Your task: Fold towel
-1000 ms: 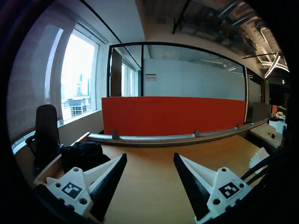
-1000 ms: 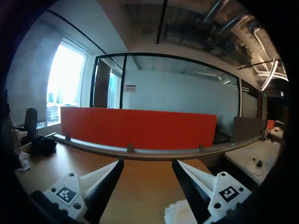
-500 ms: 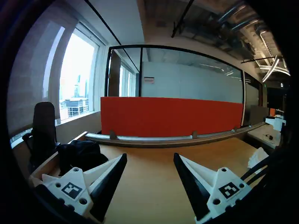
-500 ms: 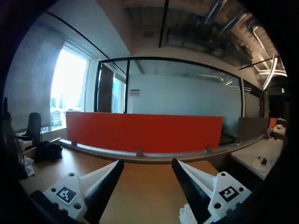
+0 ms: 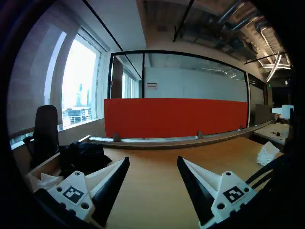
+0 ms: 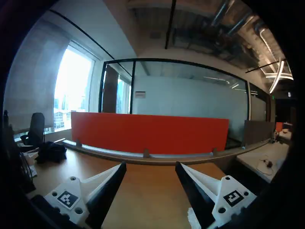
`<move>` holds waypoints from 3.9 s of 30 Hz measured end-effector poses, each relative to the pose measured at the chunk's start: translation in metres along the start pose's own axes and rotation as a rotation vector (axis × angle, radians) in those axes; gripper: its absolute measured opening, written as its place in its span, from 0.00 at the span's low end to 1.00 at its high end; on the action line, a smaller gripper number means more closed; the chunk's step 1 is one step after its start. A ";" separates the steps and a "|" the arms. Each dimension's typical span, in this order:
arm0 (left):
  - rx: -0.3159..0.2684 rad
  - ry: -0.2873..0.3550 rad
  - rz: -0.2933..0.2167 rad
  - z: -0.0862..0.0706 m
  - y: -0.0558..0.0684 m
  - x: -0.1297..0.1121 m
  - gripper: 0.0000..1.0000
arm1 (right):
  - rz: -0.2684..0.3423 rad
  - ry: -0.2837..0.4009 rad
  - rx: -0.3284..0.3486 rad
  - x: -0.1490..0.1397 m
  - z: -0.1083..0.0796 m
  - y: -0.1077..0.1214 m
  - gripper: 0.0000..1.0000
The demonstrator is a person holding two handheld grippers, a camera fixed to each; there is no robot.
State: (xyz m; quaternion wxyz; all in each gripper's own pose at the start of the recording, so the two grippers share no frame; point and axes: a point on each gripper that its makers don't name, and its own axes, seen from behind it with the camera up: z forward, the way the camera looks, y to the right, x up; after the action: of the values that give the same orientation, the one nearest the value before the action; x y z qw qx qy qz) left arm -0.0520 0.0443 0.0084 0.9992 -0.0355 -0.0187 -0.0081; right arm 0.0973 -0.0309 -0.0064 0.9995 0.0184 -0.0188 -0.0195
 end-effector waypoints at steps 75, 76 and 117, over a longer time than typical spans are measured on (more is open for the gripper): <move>0.052 0.059 0.004 0.003 -0.033 -0.106 0.93 | 0.046 0.055 -0.023 -0.046 0.000 0.003 1.00; 0.052 0.059 0.004 0.003 -0.033 -0.106 0.93 | 0.051 0.060 -0.022 -0.047 0.000 0.004 1.00; 0.052 0.059 0.004 0.004 -0.032 -0.105 0.93 | 0.094 0.038 -0.060 -0.179 0.017 0.050 0.99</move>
State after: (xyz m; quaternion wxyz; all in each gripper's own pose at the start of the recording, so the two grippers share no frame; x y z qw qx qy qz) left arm -0.1575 0.0139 0.0103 0.9999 -0.0093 0.0108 -0.0067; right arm -0.0806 0.0259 0.0058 0.9995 -0.0124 -0.0001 0.0275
